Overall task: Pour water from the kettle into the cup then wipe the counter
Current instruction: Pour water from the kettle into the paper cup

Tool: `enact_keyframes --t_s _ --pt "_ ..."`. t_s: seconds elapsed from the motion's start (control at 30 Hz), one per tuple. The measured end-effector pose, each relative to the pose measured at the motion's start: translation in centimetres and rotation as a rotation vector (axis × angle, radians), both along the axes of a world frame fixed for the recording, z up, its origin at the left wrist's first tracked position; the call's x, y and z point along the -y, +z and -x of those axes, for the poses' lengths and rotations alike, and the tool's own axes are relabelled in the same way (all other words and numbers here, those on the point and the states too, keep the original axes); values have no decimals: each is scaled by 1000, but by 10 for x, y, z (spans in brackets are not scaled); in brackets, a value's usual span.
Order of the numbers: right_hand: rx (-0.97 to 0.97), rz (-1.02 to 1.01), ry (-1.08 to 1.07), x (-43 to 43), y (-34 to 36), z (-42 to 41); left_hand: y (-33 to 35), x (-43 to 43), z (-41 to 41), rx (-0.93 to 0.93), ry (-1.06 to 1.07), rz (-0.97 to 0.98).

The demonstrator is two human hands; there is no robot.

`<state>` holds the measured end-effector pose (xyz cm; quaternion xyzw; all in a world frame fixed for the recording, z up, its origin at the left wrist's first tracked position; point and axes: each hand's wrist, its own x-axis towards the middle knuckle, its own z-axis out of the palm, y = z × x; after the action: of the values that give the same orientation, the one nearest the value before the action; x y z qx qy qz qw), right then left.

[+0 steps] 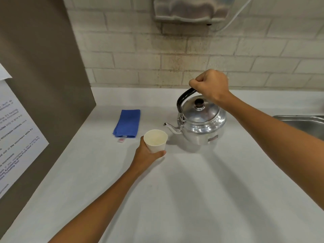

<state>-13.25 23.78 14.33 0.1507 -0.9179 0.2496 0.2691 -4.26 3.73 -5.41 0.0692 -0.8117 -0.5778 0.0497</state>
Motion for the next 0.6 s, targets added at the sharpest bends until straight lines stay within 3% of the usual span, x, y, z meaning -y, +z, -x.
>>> enact_keyframes --t_s 0.6 --pt "-122 -317 76 34 13 -22 -2 -2 2 -15 -20 -44"
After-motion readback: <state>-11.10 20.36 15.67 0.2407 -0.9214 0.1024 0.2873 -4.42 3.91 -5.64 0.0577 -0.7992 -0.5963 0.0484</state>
